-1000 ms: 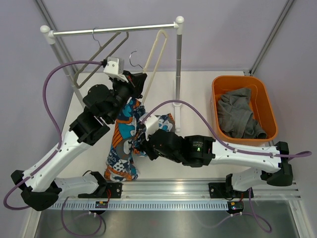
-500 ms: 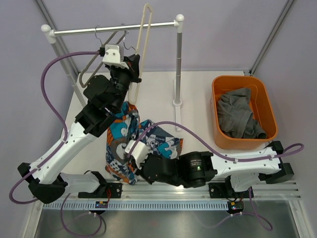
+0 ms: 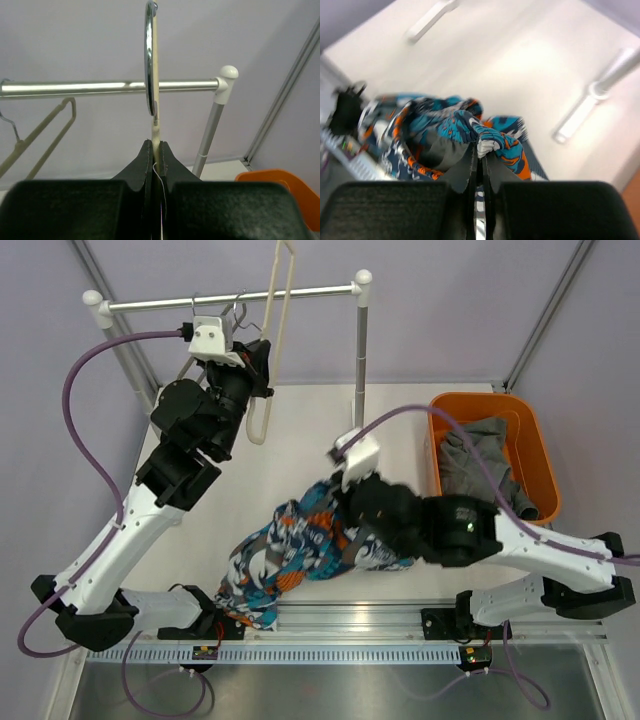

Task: Remove the shorts from the hanger

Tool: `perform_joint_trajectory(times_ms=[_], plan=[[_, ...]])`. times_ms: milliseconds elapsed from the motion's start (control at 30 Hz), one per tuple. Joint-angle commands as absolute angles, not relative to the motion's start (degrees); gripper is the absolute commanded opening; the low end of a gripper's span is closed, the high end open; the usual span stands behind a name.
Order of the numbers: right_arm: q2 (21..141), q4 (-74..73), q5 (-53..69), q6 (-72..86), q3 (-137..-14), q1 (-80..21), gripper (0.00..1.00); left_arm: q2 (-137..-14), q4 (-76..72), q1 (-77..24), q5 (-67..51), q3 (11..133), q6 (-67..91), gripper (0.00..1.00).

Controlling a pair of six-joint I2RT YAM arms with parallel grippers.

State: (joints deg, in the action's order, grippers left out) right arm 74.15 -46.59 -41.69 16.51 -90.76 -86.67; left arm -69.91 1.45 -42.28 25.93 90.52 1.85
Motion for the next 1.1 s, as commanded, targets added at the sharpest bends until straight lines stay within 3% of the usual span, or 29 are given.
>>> perform_joint_trajectory(times_ms=[0, 133, 267, 467, 600, 1067], plan=[[69.3, -45.0, -45.7, 14.5, -96.1, -74.7, 0.0, -67.5, 7.4, -42.3, 21.8, 91.6, 6.8, 0.0], [71.4, -43.5, -41.0, 10.4, -104.7, -58.8, 0.0, -65.0, 10.5, -42.3, 20.4, 87.9, 10.0, 0.0], [77.1, -39.3, -42.4, 3.8, -121.1, -44.5, 0.0, -63.9, 13.5, -42.3, 18.6, 86.0, 11.5, 0.0], [83.1, -18.2, -51.2, -17.3, -135.9, -41.1, 0.0, -61.0, 14.0, -42.4, 16.7, 81.1, 12.9, 0.0], [82.1, 1.4, -56.3, -32.6, -135.4, -39.4, 0.0, -59.6, 13.9, -42.4, 16.3, 78.1, 13.4, 0.0], [72.7, -5.3, -56.6, -21.2, -119.5, -25.2, 0.0, -59.0, 13.4, -42.4, 14.9, 75.2, 14.0, 0.0]])
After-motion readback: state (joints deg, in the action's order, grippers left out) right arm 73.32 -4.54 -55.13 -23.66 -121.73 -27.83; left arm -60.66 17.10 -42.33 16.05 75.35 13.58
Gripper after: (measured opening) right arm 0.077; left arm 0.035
